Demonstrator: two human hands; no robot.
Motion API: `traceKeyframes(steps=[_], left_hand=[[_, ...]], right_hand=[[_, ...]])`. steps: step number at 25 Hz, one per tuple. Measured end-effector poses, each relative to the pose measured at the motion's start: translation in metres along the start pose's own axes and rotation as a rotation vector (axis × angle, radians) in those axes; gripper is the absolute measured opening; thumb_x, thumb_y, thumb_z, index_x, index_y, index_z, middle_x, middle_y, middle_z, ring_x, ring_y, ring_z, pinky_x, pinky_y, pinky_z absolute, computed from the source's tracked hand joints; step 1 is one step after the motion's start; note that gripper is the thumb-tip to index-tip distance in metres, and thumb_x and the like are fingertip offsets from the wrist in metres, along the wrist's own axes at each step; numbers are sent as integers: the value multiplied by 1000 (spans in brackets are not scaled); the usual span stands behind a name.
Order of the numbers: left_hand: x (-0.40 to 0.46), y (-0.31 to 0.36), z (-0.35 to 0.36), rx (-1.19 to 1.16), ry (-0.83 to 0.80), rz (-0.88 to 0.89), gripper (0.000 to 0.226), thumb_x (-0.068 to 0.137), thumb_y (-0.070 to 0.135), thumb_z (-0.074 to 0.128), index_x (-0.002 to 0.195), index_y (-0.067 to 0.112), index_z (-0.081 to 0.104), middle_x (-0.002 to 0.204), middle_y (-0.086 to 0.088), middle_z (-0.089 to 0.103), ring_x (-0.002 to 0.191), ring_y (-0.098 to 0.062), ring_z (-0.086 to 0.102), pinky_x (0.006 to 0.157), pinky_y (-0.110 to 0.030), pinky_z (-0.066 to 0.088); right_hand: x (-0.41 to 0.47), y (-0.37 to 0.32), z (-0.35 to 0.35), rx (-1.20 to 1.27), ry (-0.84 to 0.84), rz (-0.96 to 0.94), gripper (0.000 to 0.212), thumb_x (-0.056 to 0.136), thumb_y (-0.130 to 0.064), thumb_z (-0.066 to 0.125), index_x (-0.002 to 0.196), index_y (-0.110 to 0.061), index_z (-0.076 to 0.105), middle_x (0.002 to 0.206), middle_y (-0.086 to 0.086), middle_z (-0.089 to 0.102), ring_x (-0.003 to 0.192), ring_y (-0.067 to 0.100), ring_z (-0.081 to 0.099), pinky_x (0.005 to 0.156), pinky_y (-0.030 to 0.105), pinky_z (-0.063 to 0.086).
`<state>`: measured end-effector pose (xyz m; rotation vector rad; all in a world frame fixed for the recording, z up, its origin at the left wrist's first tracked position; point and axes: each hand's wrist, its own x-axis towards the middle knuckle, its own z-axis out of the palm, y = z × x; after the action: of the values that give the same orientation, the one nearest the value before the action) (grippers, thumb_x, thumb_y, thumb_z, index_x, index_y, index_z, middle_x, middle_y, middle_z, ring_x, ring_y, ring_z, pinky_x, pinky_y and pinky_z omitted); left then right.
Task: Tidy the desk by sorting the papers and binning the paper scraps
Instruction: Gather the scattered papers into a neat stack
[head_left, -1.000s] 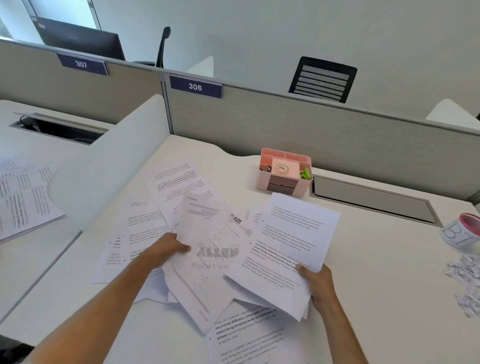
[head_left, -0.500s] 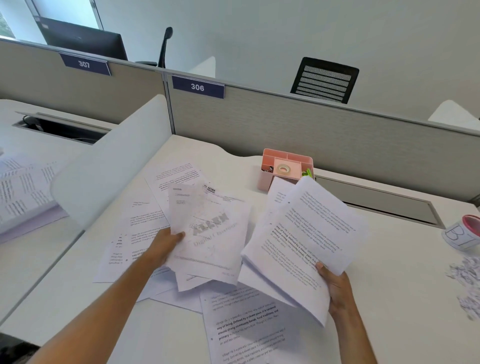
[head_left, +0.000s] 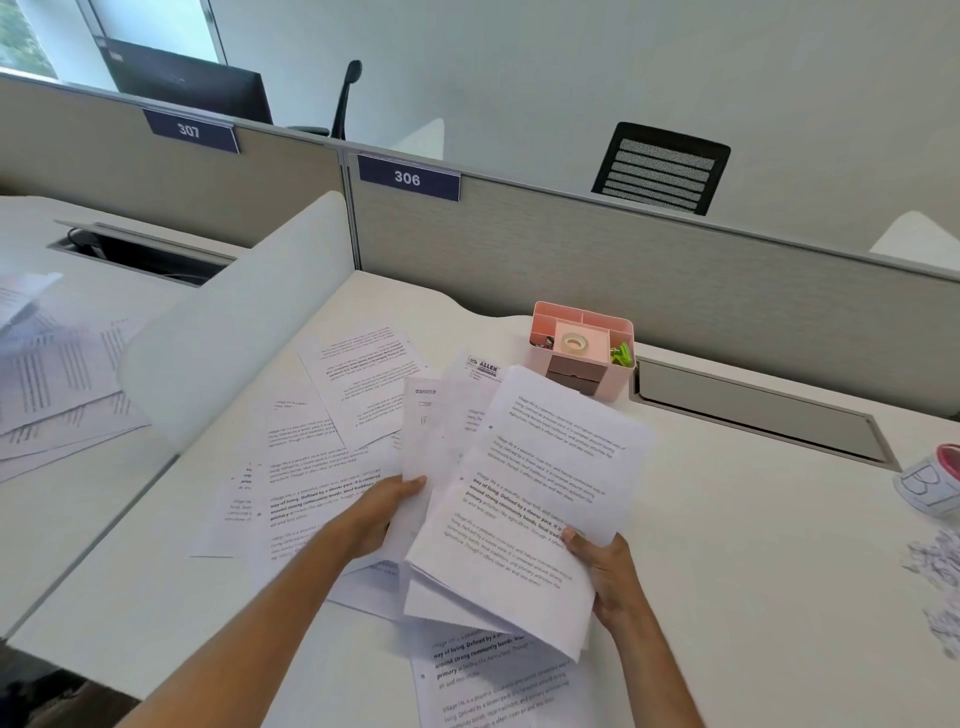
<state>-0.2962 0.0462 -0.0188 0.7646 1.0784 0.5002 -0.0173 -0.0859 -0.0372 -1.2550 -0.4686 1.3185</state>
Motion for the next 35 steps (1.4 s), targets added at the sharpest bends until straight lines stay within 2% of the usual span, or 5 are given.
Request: traceKeyframes(steps=[6,9,14,21,35], left_hand=[[-10,11,7,-5,-55,-23,41,91,35,55,116,6,68,111,-20,71,97,-37,69,84,-45,56],[-12,14,13,94,-135,-21,40,86,13,65,124,0,60,115,-21,69,104,-39,67,95,-53,51],[-25,25,18,166,-209,62,43,84,6,67,125,6,56,119,-16,69,109,-35,66,92,-51,54],[-39,54,26,337,-256,225,35,85,7,67,117,19,61,113,-4,72,105,-25,69,86,-43,58],[-36,86,21,361,-233,415,51,72,-2,78,113,25,66,114,-3,72,109,-25,67,85,-42,59]], right_hand=[[-2,-2,16,-29,-39,-46,35,77,-1,73,111,-3,68,111,17,72,100,35,70,75,38,59],[-3,-1,24,-61,-40,-65,39,75,-3,75,113,-3,67,109,16,73,99,34,70,74,34,59],[2,-16,30,-23,6,-116,45,71,-4,76,115,-5,66,111,16,72,103,37,68,76,38,60],[25,-62,30,119,-200,-214,66,75,-3,68,137,-7,46,131,19,60,116,37,60,93,53,52],[15,-74,55,-152,-127,-365,24,66,-9,79,88,-20,78,94,4,77,85,21,73,68,31,57]])
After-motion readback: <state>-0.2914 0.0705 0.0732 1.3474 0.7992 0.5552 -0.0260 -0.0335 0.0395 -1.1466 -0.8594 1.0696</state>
